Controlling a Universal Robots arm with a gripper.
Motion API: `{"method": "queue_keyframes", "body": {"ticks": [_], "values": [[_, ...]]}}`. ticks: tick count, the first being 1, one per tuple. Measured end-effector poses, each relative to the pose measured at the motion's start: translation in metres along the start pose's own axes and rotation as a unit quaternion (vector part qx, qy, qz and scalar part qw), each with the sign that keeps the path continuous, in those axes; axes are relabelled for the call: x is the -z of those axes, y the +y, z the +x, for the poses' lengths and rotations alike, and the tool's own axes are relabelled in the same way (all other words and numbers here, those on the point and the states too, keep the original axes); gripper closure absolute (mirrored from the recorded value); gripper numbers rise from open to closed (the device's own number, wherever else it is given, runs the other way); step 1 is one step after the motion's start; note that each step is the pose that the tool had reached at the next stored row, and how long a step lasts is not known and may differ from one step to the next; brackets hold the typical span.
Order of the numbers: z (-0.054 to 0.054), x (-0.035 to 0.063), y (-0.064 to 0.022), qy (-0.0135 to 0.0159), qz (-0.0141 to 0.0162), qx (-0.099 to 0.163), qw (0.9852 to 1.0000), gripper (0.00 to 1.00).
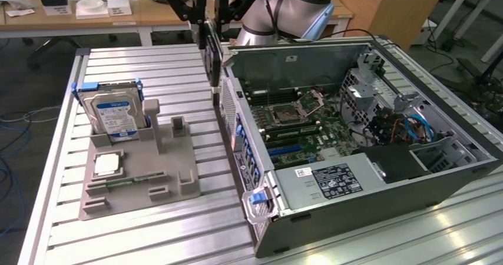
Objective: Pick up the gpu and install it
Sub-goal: 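Pick up the gpu and move the gpu toward the slot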
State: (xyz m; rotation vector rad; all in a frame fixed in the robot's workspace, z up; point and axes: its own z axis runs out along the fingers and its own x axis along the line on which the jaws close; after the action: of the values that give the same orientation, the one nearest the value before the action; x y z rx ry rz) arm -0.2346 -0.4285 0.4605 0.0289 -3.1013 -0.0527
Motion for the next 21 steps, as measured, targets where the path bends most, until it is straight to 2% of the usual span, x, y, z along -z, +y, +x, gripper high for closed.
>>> {"method": "queue_keyframes", "body": {"ticks": [21], "values": [[-0.02, 0.0008, -0.0004, 0.0, 0.0, 0.0, 1.0, 0.73]]}}
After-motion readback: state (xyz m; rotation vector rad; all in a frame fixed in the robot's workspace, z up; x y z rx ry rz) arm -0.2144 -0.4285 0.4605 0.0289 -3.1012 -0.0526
